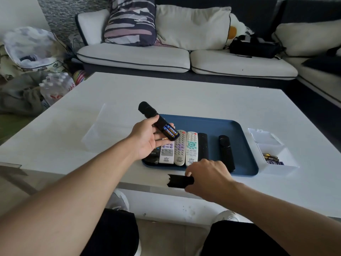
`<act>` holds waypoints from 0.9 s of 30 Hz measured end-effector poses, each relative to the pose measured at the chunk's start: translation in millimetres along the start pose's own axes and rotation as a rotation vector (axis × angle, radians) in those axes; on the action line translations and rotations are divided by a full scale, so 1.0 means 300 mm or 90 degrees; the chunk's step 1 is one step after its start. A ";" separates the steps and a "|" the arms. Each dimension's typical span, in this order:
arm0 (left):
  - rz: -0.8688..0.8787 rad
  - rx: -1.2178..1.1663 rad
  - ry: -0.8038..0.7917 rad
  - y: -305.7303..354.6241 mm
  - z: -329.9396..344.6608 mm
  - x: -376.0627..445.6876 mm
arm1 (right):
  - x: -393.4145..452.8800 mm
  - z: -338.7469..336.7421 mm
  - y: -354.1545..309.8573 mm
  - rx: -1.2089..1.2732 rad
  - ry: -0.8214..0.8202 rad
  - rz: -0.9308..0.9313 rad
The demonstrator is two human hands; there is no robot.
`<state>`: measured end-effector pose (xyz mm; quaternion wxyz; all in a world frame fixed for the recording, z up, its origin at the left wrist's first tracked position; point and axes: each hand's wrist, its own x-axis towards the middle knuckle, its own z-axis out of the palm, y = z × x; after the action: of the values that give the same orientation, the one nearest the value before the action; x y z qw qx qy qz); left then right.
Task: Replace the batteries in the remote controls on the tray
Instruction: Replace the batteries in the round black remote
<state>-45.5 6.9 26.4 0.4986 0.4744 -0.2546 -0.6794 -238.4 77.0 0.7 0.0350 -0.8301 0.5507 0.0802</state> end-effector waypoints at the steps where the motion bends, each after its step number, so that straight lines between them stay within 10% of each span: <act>1: 0.002 -0.001 0.002 0.001 -0.001 0.001 | 0.001 -0.033 0.006 0.038 0.005 0.013; 14: 0.111 0.147 -0.083 -0.047 0.115 -0.019 | 0.118 -0.201 0.038 0.241 0.293 0.130; 27: 0.149 0.095 -0.042 -0.045 0.135 -0.001 | 0.098 -0.183 0.153 0.994 -0.047 0.186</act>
<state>-87.9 7.1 32.4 0.5293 0.4548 -0.3743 -0.6106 -264.3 24.1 50.9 0.6140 -0.4819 0.5496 -0.2980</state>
